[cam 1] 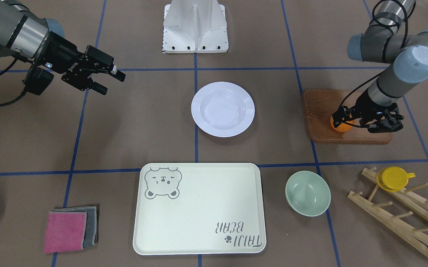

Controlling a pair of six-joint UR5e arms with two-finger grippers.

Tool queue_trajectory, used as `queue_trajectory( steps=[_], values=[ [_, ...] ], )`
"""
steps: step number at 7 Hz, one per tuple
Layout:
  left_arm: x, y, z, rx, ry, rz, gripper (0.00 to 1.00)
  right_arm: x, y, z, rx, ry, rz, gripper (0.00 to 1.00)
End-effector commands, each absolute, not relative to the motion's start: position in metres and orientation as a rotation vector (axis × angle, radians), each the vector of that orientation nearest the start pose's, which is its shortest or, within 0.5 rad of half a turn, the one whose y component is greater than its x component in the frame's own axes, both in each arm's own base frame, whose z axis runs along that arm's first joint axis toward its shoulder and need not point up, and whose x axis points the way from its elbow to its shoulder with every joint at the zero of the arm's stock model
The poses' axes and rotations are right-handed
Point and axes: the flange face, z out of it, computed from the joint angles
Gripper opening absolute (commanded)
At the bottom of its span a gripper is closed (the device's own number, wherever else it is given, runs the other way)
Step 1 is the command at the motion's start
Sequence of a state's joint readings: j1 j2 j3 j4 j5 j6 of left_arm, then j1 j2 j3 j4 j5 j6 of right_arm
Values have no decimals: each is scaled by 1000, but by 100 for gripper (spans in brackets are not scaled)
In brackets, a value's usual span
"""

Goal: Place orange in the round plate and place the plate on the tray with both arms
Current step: 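Grasp the orange with the left gripper while the right gripper nears the plate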

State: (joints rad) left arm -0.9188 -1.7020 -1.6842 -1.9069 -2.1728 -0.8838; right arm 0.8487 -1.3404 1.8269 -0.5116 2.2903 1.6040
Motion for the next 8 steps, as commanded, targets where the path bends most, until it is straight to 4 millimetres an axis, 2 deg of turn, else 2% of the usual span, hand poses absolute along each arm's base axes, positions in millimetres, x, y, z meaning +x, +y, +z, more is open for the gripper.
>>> queue_trajectory(
  steps=[1,3,4,5,6,7,8],
  values=[
    [289,-479,513,-30,803,-45,98,-295,-434,295,63,-1558,137,99],
    [289,-472,522,-28,810,-38,97,-297,-433,295,60,-1557,133,99],
    [290,-472,521,-38,811,-61,86,-297,-433,295,60,-1557,133,99],
    [296,-470,516,-52,817,-89,70,-300,-432,296,64,-1556,127,99],
    [298,-472,512,-56,822,-101,62,-315,-423,295,106,-1591,113,99],
    [302,-476,497,-48,839,-92,62,-337,-409,293,154,-1638,121,99],
    [310,-486,469,-42,851,-104,63,-368,-391,290,194,-1651,152,99]
  ],
)
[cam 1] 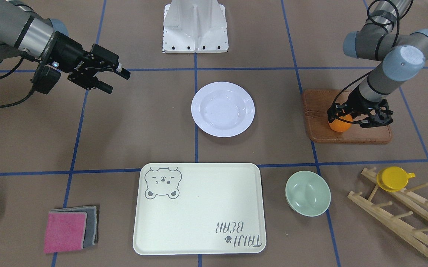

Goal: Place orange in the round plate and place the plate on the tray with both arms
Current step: 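Carry the orange onto the white plate while the right gripper reaches its rim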

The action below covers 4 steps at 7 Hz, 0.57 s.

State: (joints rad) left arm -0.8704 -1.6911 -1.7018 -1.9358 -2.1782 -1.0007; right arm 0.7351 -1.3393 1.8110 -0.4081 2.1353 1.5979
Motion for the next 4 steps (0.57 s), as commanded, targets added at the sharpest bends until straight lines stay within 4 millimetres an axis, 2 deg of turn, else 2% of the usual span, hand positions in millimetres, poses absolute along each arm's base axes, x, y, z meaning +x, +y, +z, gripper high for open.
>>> queue_trajectory(
  steps=[1,2,3,4],
  values=[
    [325,-501,421,-55,874,-167,63,-402,-366,293,230,-1684,174,99],
    [355,-507,367,-74,909,-213,63,-441,-359,290,220,-1692,170,99],
    [391,-494,334,-112,937,-237,63,-469,-357,297,223,-1674,188,99],
    [414,-485,309,-124,955,-254,63,-488,-356,295,229,-1668,201,99]
  ],
)
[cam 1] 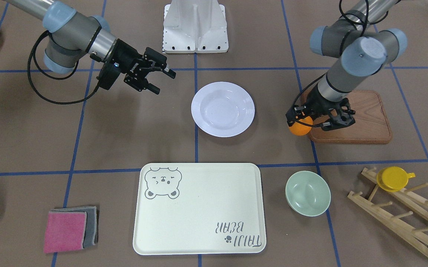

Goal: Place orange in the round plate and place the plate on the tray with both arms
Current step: 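Carry the orange onto the white plate while the right gripper reaches its rim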

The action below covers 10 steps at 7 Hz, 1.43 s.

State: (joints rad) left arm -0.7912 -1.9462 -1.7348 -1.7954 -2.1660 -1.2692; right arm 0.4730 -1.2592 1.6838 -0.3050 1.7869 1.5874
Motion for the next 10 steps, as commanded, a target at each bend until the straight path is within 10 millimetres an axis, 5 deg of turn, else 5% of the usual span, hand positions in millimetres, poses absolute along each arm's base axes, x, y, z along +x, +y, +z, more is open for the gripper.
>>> queue_trajectory(
  steps=[1,3,5,7,9,10],
  values=[
    [444,-474,283,-91,936,-245,64,-501,-358,299,221,-1652,202,99],
    [498,-440,249,-99,937,-224,67,-511,-363,303,218,-1636,207,99],
    [521,-417,248,-102,932,-192,72,-522,-368,312,211,-1610,213,99],
    [519,-421,247,-66,930,-202,98,-553,-381,298,200,-1607,221,99],
    [496,-432,243,-45,945,-217,99,-564,-383,299,195,-1598,218,99],
    [469,-441,235,-10,968,-197,99,-575,-379,296,189,-1598,210,98]
  ],
)
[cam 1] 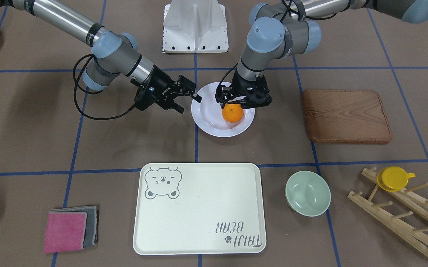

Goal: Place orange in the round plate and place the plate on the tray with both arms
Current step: 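Release the orange with the left gripper while the right gripper grips the plate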

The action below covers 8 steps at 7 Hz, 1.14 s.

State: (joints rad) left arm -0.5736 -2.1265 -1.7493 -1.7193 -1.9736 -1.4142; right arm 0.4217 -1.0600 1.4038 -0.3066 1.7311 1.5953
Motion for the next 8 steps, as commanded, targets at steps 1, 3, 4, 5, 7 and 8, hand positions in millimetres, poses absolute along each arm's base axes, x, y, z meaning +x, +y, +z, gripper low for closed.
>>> queue_trajectory(
  steps=[1,3,4,5,7,8],
  values=[
    [429,-449,256,-25,974,-179,99,-595,-370,287,190,-1602,211,98],
    [377,-477,277,-23,982,-150,98,-604,-361,284,196,-1604,217,85],
    [360,-481,284,-19,984,-147,98,-604,-360,277,193,-1620,218,42],
    [338,-490,294,-16,988,-125,98,-598,-362,271,196,-1651,225,8],
    [263,-513,341,28,976,-58,98,-583,-370,252,166,-1732,279,0],
    [232,-520,358,50,973,-32,98,-584,-370,241,152,-1753,290,0]
  ],
)
